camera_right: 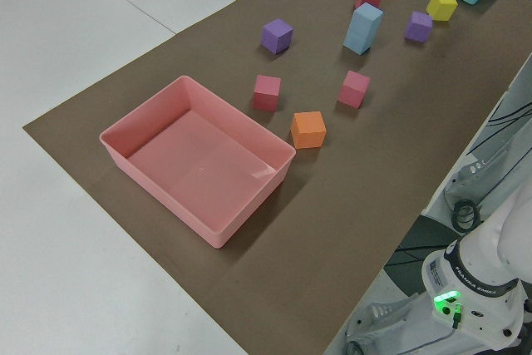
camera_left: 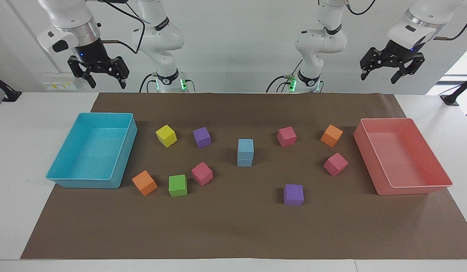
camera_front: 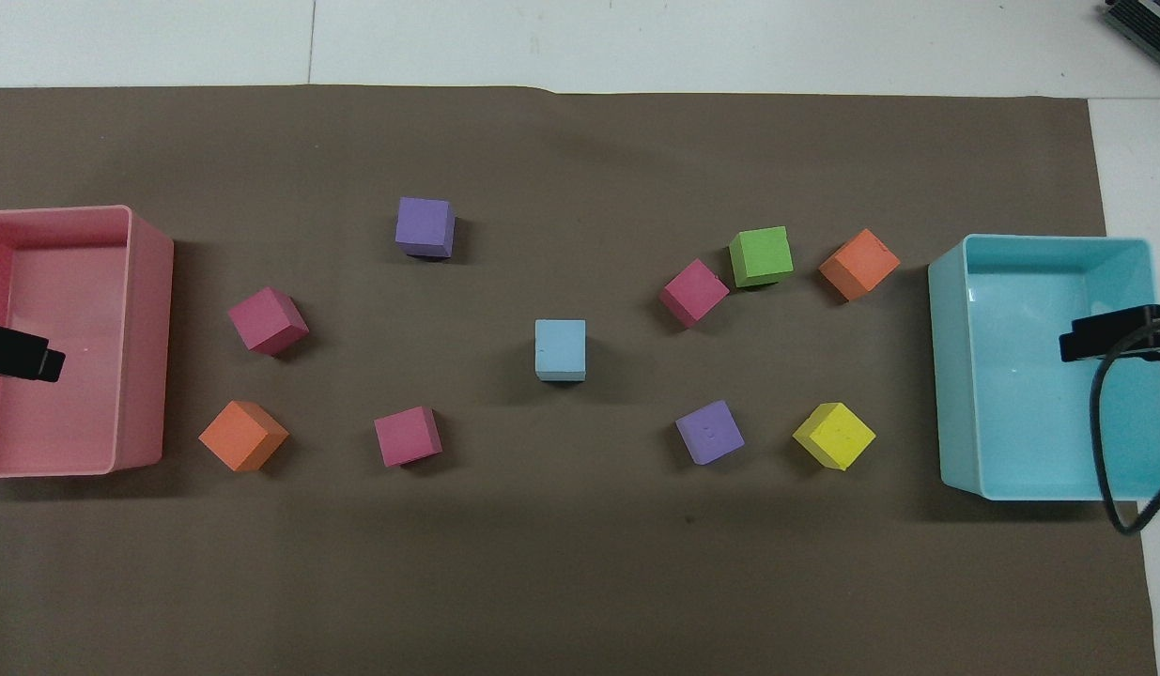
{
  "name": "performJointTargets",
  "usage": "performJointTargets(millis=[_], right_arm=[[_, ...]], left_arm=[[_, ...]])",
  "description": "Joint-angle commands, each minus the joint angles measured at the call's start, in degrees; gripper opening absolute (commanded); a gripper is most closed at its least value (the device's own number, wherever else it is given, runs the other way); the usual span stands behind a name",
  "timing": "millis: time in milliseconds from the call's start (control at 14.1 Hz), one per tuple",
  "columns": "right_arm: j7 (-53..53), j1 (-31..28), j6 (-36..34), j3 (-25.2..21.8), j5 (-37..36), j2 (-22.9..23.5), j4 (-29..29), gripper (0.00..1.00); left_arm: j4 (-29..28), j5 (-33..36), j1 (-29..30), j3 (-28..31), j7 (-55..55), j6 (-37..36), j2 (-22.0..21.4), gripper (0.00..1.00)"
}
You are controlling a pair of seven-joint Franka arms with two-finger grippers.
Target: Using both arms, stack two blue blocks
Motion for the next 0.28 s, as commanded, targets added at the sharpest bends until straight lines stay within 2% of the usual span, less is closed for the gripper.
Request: performJointTargets(millis=[0,213], right_arm=[[-1.0,-0.5,-0.6,0.4,-0.4,-0.4,-0.1,1.0],[-1.5,-0.4,-0.9,0.4,-1.4,-0.5,-0.1,1.0]], left_arm=[[-1.9,-0.1,0.9,-0.6,0.8,1.3,-1.4,1.0],[-1.9,-0.1,0.9,-0.6,0.8,1.3,-1.4,1.0]])
